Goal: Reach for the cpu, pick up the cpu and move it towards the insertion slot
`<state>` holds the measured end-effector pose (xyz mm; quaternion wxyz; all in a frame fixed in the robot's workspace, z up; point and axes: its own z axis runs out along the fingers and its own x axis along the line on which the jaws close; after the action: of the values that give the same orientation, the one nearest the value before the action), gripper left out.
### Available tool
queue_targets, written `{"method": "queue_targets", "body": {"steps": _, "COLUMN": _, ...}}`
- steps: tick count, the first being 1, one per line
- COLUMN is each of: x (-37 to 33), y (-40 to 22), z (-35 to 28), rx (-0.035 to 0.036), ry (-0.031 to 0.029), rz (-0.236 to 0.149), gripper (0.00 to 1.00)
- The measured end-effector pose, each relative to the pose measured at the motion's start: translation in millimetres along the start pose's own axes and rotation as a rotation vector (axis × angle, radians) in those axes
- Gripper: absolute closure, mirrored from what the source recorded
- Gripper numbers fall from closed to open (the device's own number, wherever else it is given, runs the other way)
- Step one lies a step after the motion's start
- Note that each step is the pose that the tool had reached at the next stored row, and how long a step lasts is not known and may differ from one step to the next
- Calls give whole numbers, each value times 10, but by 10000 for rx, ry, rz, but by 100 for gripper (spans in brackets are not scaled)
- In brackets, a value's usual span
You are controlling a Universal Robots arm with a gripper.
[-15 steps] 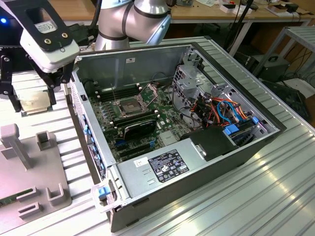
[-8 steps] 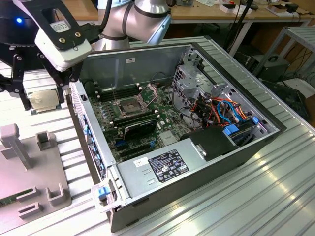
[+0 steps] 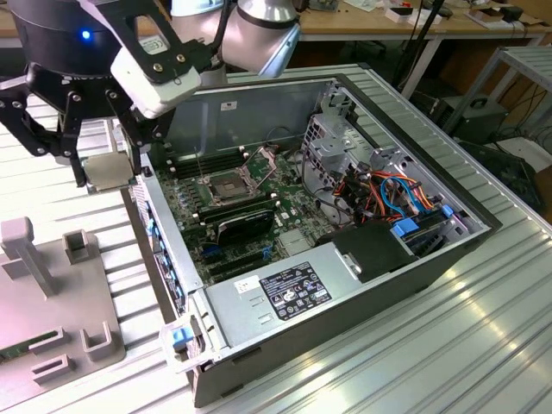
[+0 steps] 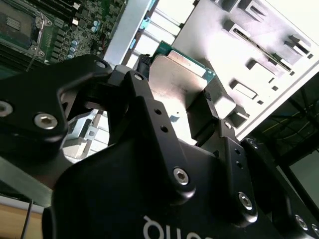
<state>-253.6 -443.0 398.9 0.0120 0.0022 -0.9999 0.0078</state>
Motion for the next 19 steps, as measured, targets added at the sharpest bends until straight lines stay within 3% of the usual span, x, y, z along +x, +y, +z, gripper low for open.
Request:
{"method": "queue_targets", "body": {"steps": 5, "x": -112, "y": 0, "z": -3, "rx": 1, "ry": 1, "rz": 0, "gripper": 45}}
{"method": "queue_targets", "body": {"steps": 12, "x": -156, "y": 0, "z": -4, "rx": 1, "ry": 0, "rz": -1, "gripper": 45}}
{"method": "queue_targets", "body": {"steps": 19, "x": -311, "y": 2, "z": -8, "rx": 1, "ry": 0, "rz": 0, "gripper": 45}}
